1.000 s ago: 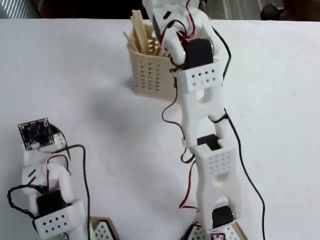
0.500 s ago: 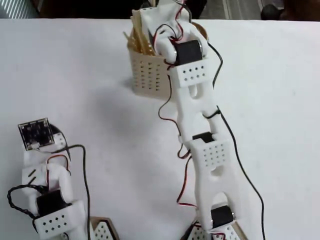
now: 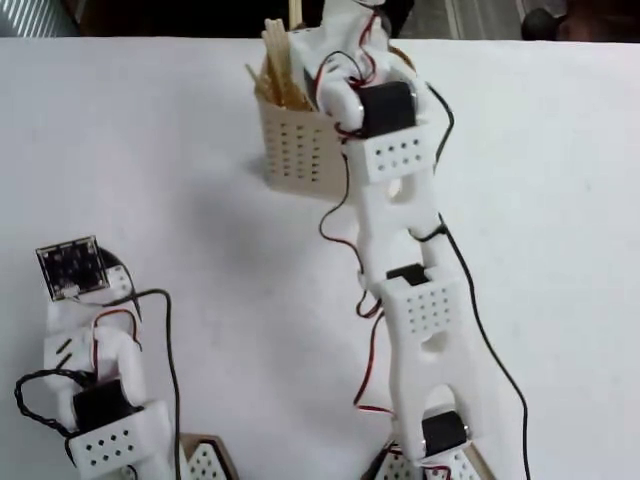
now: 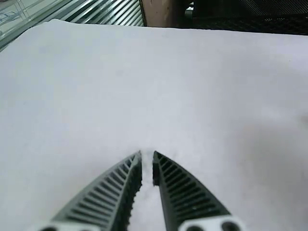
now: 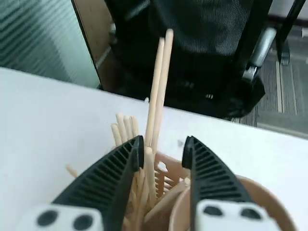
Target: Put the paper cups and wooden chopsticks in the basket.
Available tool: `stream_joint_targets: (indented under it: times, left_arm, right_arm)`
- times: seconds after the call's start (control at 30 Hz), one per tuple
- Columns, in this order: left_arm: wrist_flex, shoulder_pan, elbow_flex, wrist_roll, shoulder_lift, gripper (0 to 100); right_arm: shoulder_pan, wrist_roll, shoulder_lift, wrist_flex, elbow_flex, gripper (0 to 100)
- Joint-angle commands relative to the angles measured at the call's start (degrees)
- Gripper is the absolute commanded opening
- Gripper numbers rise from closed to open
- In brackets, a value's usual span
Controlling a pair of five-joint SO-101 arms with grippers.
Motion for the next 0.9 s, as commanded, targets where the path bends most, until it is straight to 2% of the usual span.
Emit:
stream_joint_targets:
  times: [0.0,0.13,0.4,0.6,0.87]
  left_arm:
    - [-0.26,-0.13,-1.85,0.26,-0.75,7]
    - [-0.26,-0.13,-1.85,0.26,-0.75,7]
    - [-0.26,-0.13,-1.85,0.26,-0.75,7]
    - [-0.26,0.31,-1.85,0.26,-0.75,7]
    - [-0.26,1.36,-1.67,0.18,-0.75,7]
  right_arm:
    - [-1.36,-0.09,-4.35,2.51,-2.73,9.5]
    - [-1.63,-0.09,-6.46,5.93,-2.81,1.8]
    - [-1.63,-0.09,-6.64,9.71,-2.81,1.8]
    - [0.57,-0.62,-5.67,7.34,-2.11,2.0]
    - [0.92,-0.62,-0.13,3.38,-2.81,18.3]
